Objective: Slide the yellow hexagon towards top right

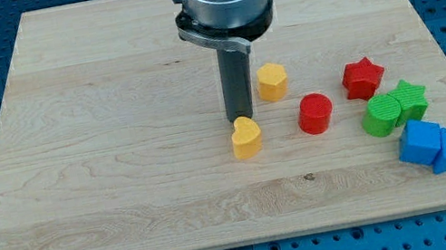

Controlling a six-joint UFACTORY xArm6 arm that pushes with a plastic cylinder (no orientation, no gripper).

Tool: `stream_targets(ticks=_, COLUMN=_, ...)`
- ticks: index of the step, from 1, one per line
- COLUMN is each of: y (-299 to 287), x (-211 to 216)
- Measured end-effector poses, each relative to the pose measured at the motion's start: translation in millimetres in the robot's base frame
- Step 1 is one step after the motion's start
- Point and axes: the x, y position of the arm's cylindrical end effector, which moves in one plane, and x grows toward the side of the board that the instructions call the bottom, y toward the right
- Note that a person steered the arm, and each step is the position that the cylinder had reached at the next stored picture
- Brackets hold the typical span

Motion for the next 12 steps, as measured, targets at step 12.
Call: stream_targets(ticks=12, y=122, x=-34)
